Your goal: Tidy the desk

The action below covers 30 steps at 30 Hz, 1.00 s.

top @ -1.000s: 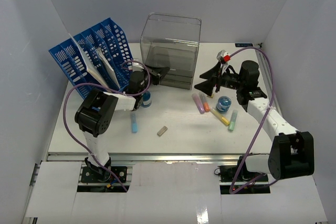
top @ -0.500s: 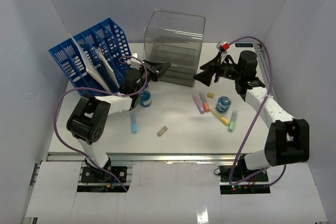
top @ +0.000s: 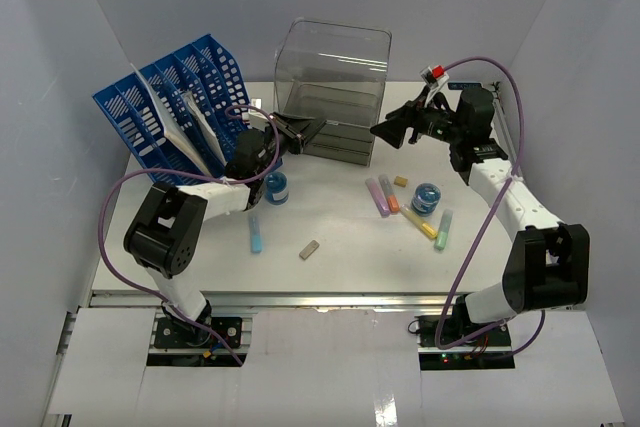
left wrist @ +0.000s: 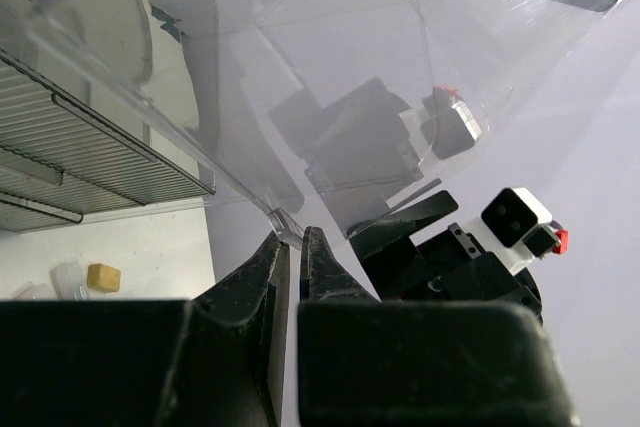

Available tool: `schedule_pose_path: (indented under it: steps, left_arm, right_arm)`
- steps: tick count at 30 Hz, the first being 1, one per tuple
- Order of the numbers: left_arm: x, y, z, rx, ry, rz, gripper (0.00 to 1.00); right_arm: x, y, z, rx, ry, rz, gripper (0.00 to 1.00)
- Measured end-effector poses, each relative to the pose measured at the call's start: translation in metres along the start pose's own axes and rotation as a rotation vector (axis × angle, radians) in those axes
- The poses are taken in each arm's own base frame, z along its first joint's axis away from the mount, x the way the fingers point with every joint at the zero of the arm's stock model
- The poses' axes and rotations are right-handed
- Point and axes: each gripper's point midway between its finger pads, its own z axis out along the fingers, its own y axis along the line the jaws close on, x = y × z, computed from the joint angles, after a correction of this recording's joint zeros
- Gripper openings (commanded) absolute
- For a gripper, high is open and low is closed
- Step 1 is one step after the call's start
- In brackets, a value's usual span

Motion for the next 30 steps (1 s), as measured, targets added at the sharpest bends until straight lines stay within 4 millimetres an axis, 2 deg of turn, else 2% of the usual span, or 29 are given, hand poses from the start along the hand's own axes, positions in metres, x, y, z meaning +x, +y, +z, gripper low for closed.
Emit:
schedule_pose_path:
  steps: [8,13,18,20,25,29,30]
  left_arm:
    - [0.002,-0.004,0.0,0.008,0.011,-0.006,0.0]
    - [0.003,-0.007,0.0,0.016,0.024,-0.01,0.0]
    - [0.006,-0.013,0.001,0.033,0.048,-0.007,0.0]
    - [0.008,-0.015,0.001,0.038,0.058,-0.006,0.0]
    - [0.01,-0.023,0.003,0.057,0.077,-0.003,0.0]
    - [0.012,-0.031,0.004,0.078,0.097,-0.003,0.0]
    - [0.013,-0.033,0.004,0.082,0.102,-0.004,0.04]
  right_arm:
    - [-0.001,-0.013,0.006,0.054,-0.005,0.073,0.81]
    - [0.006,-0.021,0.013,0.053,0.008,0.124,0.75]
    - [0.013,-0.025,0.019,0.033,0.016,0.186,0.57]
    - [0.013,-0.024,0.021,0.021,0.013,0.205,0.54]
    - [0.006,-0.018,0.024,-0.021,-0.01,0.225,0.44]
    - [-0.001,-0.013,0.026,-0.063,-0.031,0.237,0.29]
    - [-0.002,-0.011,0.026,-0.075,-0.035,0.242,0.28]
